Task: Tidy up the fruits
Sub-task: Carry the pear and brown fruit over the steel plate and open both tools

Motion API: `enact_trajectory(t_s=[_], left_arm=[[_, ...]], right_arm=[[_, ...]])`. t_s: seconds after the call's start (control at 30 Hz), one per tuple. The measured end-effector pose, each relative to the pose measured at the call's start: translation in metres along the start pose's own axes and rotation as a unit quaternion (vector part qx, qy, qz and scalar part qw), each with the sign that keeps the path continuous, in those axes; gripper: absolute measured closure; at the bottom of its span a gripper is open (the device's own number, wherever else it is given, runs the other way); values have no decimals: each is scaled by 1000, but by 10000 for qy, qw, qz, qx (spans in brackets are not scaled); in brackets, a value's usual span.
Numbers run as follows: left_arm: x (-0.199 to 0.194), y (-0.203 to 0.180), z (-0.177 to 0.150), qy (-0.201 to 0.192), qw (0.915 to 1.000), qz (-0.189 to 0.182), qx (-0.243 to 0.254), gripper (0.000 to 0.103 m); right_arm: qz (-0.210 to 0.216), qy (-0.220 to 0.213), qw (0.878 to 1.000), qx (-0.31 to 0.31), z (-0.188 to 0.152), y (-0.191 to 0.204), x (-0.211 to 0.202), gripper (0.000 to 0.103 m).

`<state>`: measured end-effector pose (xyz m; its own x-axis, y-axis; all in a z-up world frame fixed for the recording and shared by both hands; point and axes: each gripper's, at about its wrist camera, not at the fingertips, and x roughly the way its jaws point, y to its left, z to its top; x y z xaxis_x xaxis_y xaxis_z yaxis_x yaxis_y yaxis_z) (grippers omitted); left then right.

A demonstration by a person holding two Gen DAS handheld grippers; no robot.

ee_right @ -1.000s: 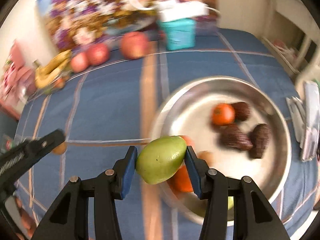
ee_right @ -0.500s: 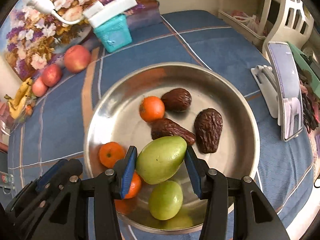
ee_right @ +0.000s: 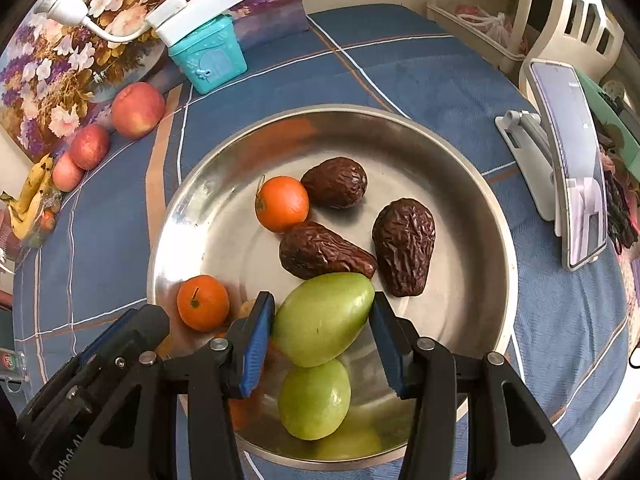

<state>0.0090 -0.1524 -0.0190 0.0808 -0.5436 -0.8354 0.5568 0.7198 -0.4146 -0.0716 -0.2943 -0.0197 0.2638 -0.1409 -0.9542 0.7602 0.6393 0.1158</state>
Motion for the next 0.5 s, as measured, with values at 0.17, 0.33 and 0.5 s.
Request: enact_trajectory(t_s=[0.17, 0.33, 0.5], left_arm=[[-2, 4, -3, 19, 9999, -69, -94, 75], [-7, 10, -6, 10, 9998, -135, -173, 75], [-15, 20, -8, -119, 9995, 199, -231, 64]], right_arm=[[-8, -77, 10000, -56, -2, 3, -4, 52], [20, -75, 9999, -69, -2, 4, -4, 52], [-34, -139, 9997, -181, -5, 8, -7, 52]])
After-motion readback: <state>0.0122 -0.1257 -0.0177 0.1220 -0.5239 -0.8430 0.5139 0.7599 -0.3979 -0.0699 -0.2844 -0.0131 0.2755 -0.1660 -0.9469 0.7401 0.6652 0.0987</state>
